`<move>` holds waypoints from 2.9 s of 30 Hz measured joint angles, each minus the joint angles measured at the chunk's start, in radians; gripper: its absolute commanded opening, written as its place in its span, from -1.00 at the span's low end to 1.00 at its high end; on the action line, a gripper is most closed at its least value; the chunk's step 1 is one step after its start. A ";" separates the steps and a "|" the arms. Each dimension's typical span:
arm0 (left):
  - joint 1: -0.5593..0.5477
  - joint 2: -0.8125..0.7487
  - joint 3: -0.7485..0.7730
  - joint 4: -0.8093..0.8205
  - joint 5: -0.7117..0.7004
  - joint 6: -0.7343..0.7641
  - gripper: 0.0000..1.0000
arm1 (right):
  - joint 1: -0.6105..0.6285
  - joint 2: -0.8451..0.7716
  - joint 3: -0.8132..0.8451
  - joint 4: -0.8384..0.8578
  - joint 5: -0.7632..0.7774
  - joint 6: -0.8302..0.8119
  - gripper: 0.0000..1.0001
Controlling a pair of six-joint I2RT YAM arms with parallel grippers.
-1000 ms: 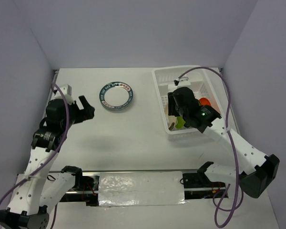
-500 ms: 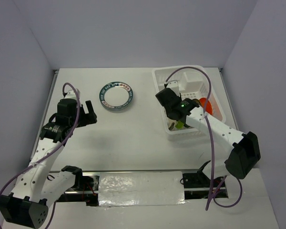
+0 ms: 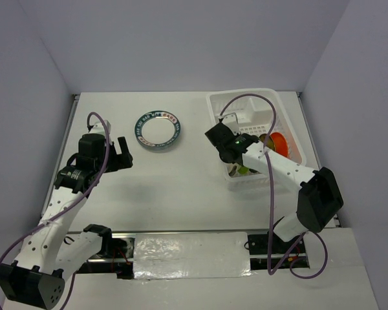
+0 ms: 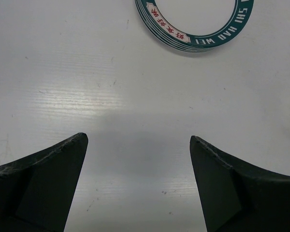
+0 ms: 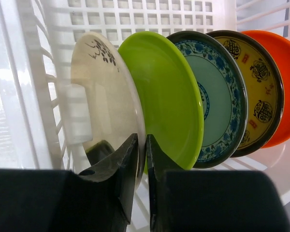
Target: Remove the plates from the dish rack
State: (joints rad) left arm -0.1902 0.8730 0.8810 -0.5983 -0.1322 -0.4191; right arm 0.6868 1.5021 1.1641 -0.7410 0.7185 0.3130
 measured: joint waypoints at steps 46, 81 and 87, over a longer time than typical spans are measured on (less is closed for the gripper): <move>-0.363 0.175 0.140 0.432 0.574 -0.162 0.63 | 0.047 -0.563 0.137 0.072 -0.744 -0.026 -1.00; -0.352 0.501 -0.264 0.531 0.245 -0.392 0.99 | -0.088 -0.336 -0.092 -0.031 0.004 -0.101 0.26; -0.351 0.348 -0.283 0.352 0.128 -0.399 0.99 | -0.111 -0.185 -0.080 0.002 0.007 -0.147 -0.07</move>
State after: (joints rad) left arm -0.5415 1.2209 0.5980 -0.2459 -0.0040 -0.8177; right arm 0.5762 1.3167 1.0843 -0.7391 0.7254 0.1661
